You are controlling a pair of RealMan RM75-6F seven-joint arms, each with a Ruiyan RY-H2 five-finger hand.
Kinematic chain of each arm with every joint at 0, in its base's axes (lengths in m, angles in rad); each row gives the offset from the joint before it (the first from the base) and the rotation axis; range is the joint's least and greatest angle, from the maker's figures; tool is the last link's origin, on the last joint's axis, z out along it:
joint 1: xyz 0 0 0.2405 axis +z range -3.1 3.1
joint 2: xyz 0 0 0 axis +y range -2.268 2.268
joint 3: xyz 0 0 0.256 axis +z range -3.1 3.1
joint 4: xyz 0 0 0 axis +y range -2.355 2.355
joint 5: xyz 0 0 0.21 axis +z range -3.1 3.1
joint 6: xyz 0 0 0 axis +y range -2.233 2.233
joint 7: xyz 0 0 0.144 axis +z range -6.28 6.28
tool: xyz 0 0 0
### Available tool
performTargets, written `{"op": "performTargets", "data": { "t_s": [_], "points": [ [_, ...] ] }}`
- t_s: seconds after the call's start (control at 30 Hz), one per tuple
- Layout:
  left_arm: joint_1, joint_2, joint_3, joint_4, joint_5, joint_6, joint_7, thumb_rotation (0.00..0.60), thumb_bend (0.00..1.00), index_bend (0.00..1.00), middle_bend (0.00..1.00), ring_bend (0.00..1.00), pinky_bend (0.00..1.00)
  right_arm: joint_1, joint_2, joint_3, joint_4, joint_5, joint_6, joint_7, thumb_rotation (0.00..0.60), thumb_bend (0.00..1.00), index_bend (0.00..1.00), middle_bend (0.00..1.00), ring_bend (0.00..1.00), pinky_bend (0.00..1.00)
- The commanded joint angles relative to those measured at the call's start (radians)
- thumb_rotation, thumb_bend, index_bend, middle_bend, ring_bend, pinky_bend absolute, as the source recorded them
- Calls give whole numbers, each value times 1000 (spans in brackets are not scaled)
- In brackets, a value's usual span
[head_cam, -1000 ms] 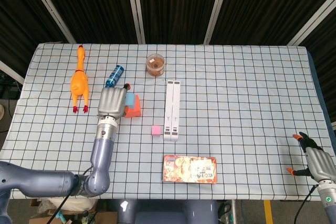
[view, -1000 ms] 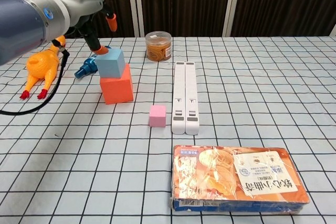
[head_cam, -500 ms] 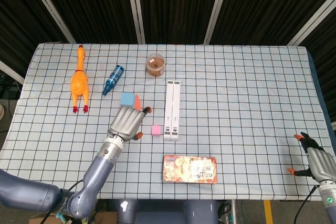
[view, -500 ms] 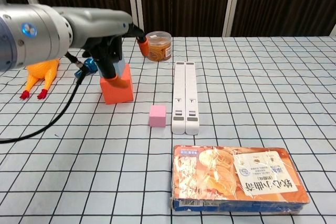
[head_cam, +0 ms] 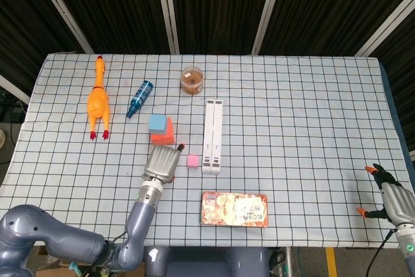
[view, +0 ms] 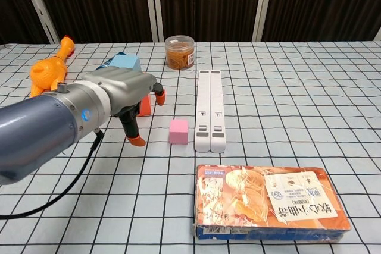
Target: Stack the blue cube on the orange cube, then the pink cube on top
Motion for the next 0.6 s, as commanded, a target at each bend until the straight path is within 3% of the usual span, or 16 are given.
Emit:
{"op": "performTargets", "data": {
  "t_s": [0.03, 0.3, 0.6],
  "points": [
    [-4, -60, -26, 77, -13, -25, -11, 600, 205, 233, 944, 768, 786, 0, 1, 0, 3, 0, -1, 4, 600, 41, 135, 46, 104, 213],
    [-33, -120, -83, 163, -19, -58, 11, 600, 205, 247, 945, 768, 787, 1, -2, -1, 12, -4, -5, 17, 600, 41, 134, 46, 104, 213],
    [-42, -147, -103, 200, -23, -70, 36, 600, 229, 303, 949, 768, 788, -1, 0, 0, 13, -3, -4, 21, 600, 41, 135, 46, 104, 213]
  ]
}}
